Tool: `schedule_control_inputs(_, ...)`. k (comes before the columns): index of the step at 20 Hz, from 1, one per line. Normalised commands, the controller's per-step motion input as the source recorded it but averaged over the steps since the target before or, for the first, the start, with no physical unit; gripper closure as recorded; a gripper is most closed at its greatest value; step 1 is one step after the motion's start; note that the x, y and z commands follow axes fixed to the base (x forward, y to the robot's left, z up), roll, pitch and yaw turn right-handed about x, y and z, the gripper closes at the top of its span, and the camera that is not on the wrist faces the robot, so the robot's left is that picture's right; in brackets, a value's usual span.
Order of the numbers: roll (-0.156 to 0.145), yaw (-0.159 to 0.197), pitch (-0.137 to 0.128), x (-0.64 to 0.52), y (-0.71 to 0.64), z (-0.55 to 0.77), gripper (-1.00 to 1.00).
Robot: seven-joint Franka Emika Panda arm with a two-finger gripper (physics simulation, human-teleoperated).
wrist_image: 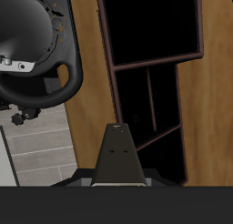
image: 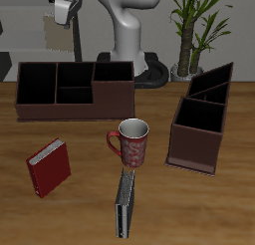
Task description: Place the yellow book into the back desk caddy's back compartment
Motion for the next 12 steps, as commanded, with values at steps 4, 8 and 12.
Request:
schedule_control_inputs(4,-0.01,-0.009,0.013,0.04,-0.03,-0.13,1.0)
schedule_control_inputs(8,0.021,0.019,0.007,0.04,0.1,-0.1,1.0)
schedule_control_inputs(12,0.068,-0.041,0.036,0.1,0.26,-0.08,1.0)
